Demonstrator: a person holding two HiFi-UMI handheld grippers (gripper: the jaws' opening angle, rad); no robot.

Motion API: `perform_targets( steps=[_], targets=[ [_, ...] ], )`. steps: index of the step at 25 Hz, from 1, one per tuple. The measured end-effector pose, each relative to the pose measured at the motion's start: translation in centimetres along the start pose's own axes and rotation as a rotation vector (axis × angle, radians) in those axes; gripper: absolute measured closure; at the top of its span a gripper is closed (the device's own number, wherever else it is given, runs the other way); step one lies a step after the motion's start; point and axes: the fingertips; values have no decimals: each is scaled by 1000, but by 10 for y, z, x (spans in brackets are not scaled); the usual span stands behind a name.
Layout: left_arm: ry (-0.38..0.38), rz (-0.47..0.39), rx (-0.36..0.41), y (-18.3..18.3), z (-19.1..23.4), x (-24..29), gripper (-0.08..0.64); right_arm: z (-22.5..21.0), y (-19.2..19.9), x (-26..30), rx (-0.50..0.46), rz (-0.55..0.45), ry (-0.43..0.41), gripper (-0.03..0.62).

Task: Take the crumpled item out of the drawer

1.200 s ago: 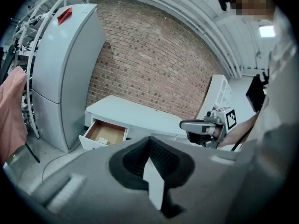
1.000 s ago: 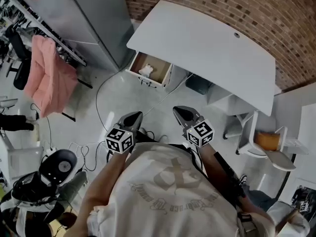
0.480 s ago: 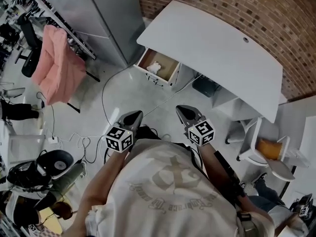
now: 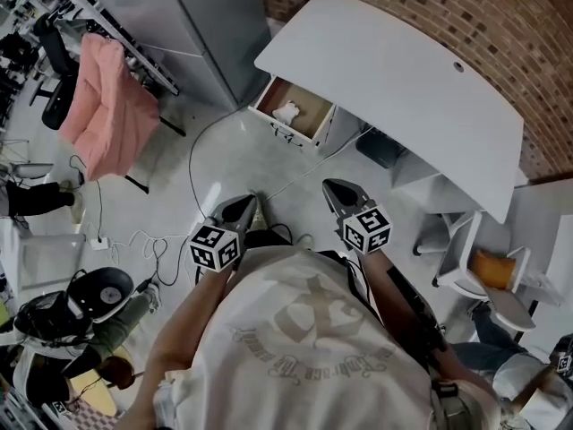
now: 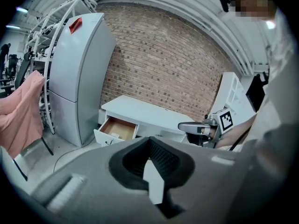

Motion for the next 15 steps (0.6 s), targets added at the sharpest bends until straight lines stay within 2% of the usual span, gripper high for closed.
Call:
perform_targets(
  steps=[9,15],
  targets=[
    [102,8,10,-18,27,38,557,-19,-10,23,8,20,81,584],
    [167,25,11,-36,68,59,557,-31,-24,54,9,37,151,584]
  ],
)
Point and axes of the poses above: the fingertips, and each gripper's own axes: x forward along the fingers, z to its left, y out of its underside, and after that the axes turned 3 degrees about x, right-handed
